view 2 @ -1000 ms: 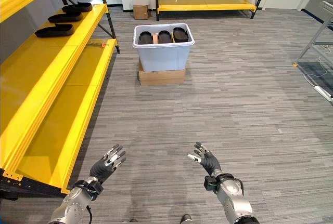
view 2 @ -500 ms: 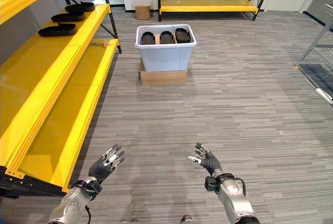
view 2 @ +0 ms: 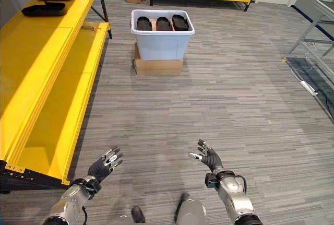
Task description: Move parts from the plastic box to the shelf.
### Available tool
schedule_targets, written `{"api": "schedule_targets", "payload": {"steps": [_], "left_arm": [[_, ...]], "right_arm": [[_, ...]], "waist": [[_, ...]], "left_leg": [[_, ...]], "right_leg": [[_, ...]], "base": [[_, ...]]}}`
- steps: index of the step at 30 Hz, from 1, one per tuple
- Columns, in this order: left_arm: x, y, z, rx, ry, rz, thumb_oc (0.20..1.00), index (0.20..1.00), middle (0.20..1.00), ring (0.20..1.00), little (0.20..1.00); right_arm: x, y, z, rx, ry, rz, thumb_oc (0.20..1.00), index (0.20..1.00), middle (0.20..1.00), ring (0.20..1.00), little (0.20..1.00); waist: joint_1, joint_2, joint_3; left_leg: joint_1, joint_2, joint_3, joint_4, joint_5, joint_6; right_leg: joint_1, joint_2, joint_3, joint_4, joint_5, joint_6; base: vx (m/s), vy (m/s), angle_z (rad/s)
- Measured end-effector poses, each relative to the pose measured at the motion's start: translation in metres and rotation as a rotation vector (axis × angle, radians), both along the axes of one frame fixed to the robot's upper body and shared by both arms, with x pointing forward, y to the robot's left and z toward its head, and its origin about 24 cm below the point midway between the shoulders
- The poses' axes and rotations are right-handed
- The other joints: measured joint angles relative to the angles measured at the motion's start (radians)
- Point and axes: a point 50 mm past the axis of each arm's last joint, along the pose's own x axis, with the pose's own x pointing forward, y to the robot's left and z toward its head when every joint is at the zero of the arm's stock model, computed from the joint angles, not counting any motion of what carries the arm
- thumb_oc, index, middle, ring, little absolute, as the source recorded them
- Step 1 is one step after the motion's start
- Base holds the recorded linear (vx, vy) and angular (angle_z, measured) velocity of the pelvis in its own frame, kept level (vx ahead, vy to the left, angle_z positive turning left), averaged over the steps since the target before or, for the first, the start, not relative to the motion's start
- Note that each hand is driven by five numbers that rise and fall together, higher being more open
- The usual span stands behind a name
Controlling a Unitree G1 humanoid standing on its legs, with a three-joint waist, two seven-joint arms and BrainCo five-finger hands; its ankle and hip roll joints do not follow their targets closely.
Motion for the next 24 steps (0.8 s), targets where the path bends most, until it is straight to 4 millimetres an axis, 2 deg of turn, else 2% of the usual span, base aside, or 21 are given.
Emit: {"api": "schedule_targets", "payload": {"steps": [2, 3, 4, 6, 7, 8, 9, 10, 11, 12, 14, 16, 17, 18, 19, 20, 21, 23, 24], "left_arm": [[-0.002, -0.001, -0.002, 0.012, 0.011, -0.001, 1.000, 1.000, 1.000, 1.000, 1.000], [-0.005, -0.003, -0.004, 0.019, 0.025, -0.014, 1.000, 1.000, 1.000, 1.000, 1.000], [-0.010, -0.007, -0.008, 0.013, 0.043, -0.026, 1.000, 1.000, 1.000, 1.000, 1.000], [-0.018, -0.009, -0.013, 0.013, 0.068, -0.034, 1.000, 1.000, 1.000, 1.000, 1.000], [-0.022, -0.008, -0.014, 0.025, 0.080, -0.049, 1.000, 1.000, 1.000, 1.000, 1.000], [-0.023, -0.007, -0.015, 0.024, 0.086, -0.040, 1.000, 1.000, 1.000, 1.000, 1.000], [-0.027, -0.012, -0.018, 0.008, 0.100, -0.046, 1.000, 1.000, 1.000, 1.000, 1.000], [-0.030, -0.013, -0.020, 0.003, 0.106, -0.043, 1.000, 1.000, 1.000, 1.000, 1.000], [-0.030, -0.014, -0.020, 0.001, 0.107, -0.043, 1.000, 1.000, 1.000, 1.000, 1.000], [-0.029, -0.015, -0.019, -0.004, 0.103, -0.043, 1.000, 1.000, 1.000, 1.000, 1.000], [-0.026, -0.018, -0.019, -0.012, 0.096, -0.041, 1.000, 1.000, 1.000, 1.000, 1.000], [-0.022, -0.021, -0.017, -0.026, 0.081, -0.038, 1.000, 1.000, 1.000, 1.000, 1.000], [-0.021, -0.024, -0.017, -0.035, 0.079, -0.036, 1.000, 1.000, 1.000, 1.000, 1.000], [-0.020, -0.025, -0.017, -0.039, 0.077, -0.033, 1.000, 1.000, 1.000, 1.000, 1.000], [-0.018, -0.022, -0.018, -0.043, 0.077, -0.007, 1.000, 1.000, 1.000, 1.000, 1.000], [-0.018, -0.019, -0.019, -0.041, 0.077, 0.008, 1.000, 1.000, 1.000, 1.000, 1.000], [-0.019, -0.019, -0.020, -0.042, 0.083, 0.012, 1.000, 1.000, 1.000, 1.000, 1.000], [-0.017, -0.021, -0.019, -0.047, 0.077, 0.008, 1.000, 1.000, 1.000, 1.000, 1.000], [-0.010, -0.018, -0.014, -0.034, 0.054, 0.005, 1.000, 1.000, 1.000, 1.000, 1.000]], "right_arm": [[-0.004, -0.005, -0.002, -0.009, 0.006, -0.039, 1.000, 1.000, 1.000, 1.000, 1.000], [-0.010, -0.013, -0.004, -0.025, -0.001, -0.103, 1.000, 1.000, 1.000, 1.000, 1.000], [-0.012, -0.021, -0.006, -0.033, -0.008, -0.179, 1.000, 1.000, 1.000, 1.000, 1.000], [-0.016, -0.021, -0.009, -0.049, 0.002, -0.206, 1.000, 1.000, 1.000, 1.000, 1.000], [-0.020, -0.021, -0.010, -0.061, 0.004, -0.211, 1.000, 1.000, 1.000, 1.000, 1.000], [-0.021, -0.022, -0.011, -0.066, 0.006, -0.213, 1.000, 1.000, 1.000, 1.000, 1.000], [-0.017, -0.028, -0.010, -0.093, 0.005, -0.227, 1.000, 1.000, 1.000, 1.000, 1.000], [-0.012, -0.029, -0.008, -0.100, -0.005, -0.229, 1.000, 1.000, 1.000, 1.000, 1.000], [-0.008, -0.029, -0.005, -0.104, -0.015, -0.227, 1.000, 1.000, 1.000, 1.000, 1.000], [0.000, -0.031, 0.001, -0.117, -0.041, -0.217, 1.000, 1.000, 1.000, 1.000, 1.000], [0.008, -0.034, 0.008, -0.129, -0.075, -0.211, 1.000, 1.000, 1.000, 1.000, 1.000], [0.013, -0.035, 0.012, -0.142, -0.092, -0.201, 1.000, 1.000, 1.000, 1.000, 1.000], [0.012, -0.036, 0.012, -0.161, -0.087, -0.176, 1.000, 1.000, 1.000, 1.000, 1.000], [0.011, -0.037, 0.011, -0.165, -0.083, -0.169, 1.000, 1.000, 1.000, 1.000, 1.000], [0.008, -0.036, 0.008, -0.173, -0.069, -0.142, 1.000, 1.000, 1.000, 1.000, 1.000], [0.008, -0.035, 0.008, -0.174, -0.068, -0.127, 1.000, 1.000, 1.000, 1.000, 1.000], [0.008, -0.036, 0.008, -0.178, -0.068, -0.119, 1.000, 1.000, 1.000, 1.000, 1.000], [0.006, -0.039, 0.008, -0.186, -0.065, -0.127, 1.000, 1.000, 1.000, 1.000, 1.000], [0.007, -0.038, 0.008, -0.183, -0.061, -0.119, 1.000, 1.000, 1.000, 1.000, 1.000]], "waist": [[-0.003, -0.008, 0.002], [-0.004, -0.019, 0.001], [-0.014, -0.021, 0.009], [-0.033, -0.021, 0.007], [-0.028, -0.042, -0.006], [-0.022, -0.046, -0.009], [-0.020, -0.007, -0.013], [-0.017, 0.012, -0.021], [-0.018, 0.023, -0.022], [-0.016, 0.041, -0.025], [-0.013, 0.049, -0.029], [-0.022, 0.041, -0.035], [-0.021, 0.038, -0.045], [-0.029, 0.041, -0.049], [-0.023, 0.032, -0.053], [-0.020, 0.025, -0.056], [-0.014, 0.016, -0.062], [-0.028, 0.010, -0.057], [-0.019, -0.010, -0.045]], "left_leg": [[0.016, -0.011, 0.006, 0.004, 0.001, 0.010], [0.026, -0.015, -0.021, 0.025, -0.044, -0.010], [0.058, -0.004, -0.062, 0.033, -0.052, -0.026], [0.098, 0.023, -0.088, 0.034, -0.062, -0.052], [0.124, 0.027, -0.095, 0.036, -0.075, -0.074], [0.131, 0.034, -0.106, 0.040, -0.088, -0.095], [0.149, 0.084, -0.098, 0.064, -0.108, -0.126], [0.149, 0.110, -0.075, 0.083, -0.106, -0.127], [0.149, 0.128, -0.064, 0.101, -0.104, -0.129], [0.149, 0.166, -0.029, 0.152, -0.096, -0.135], [0.134, 0.195, -0.015, 0.220, -0.080, -0.148], [0.122, 0.212, -0.030, 0.282, -0.028, -0.216], [0.103, 0.243, -0.028, 0.379, 0.014, -0.217], [0.087, 0.254, -0.052, 0.410, 0.046, -0.241], [0.025, 0.290, -0.087, 0.543, 0.090, -0.309], [-0.020, 0.314, -0.106, 0.637, 0.137, -0.313], [-0.110, 0.333, -0.123, 0.782, 0.180, -0.323], [-0.197, 0.336, -0.121, 0.881, 0.155, -0.316], [-0.243, 0.308, -0.066, 0.866, 0.072, -0.264]], "right_leg": [[0.002, -0.004, -0.006, -0.082, 0.035, -0.008], [0.000, -0.036, -0.006, -0.202, 0.087, 0.018], [0.009, -0.049, 0.030, -0.252, 0.118, 0.012], [0.047, -0.031, 0.054, -0.245, 0.123, 0.005], [0.076, -0.019, 0.052, -0.237, 0.119, 0.004], [0.090, -0.016, 0.054, -0.236, 0.163, -0.043], [0.104, 0.028, 0.033, -0.201, 0.161, -0.104], [0.113, 0.059, 0.032, -0.197, 0.145, -0.135], [0.123, 0.076, 0.028, -0.198, 0.136, -0.149], [0.143, 0.108, 0.024, -0.195, 0.120, -0.191], [0.158, 0.123, 0.021, -0.187, 0.096, -0.212], [0.179, 0.124, 0.018, -0.178, 0.062, -0.212], [0.212, 0.136, 0.024, -0.177, 0.027, -0.234], [0.209, 0.148, 0.025, -0.161, 0.000, -0.222], [0.197, 0.151, 0.014, -0.119, -0.041, -0.248], [0.204, 0.154, 0.016, -0.123, -0.047, -0.259], [0.221, 0.155, 0.028, -0.146, -0.051, -0.277], [0.241, 0.149, 0.017, -0.156, -0.060, -0.289], [0.281, 0.145, 0.020, -0.175, -0.060, -0.290]], "base": [[0.41, -0.258, 0.16], [0.62, -0.362, 0.41], [0.58, -0.337, 0.66], [0.33, -0.197, 0.66], [0.34, -0.212, 0.49], [0.54, -0.316, 0.37], [0.27, -0.147, 0.17], [0.35, -0.198, 0.05], [0.22, -0.130, -0.11], [0.32, -0.207, -0.14], [0.28, -0.213, -0.15], [0.29, -0.290, -0.06], [0.36, -0.393, -0.14], [0.41, -0.481, -0.27], [0.20, -0.251, -0.23], [0.26, -0.259, -0.32], [0.20, -0.133, -0.12], [0.15, 0.007, 0.06], [0.22, 0.076, -0.02]]}}
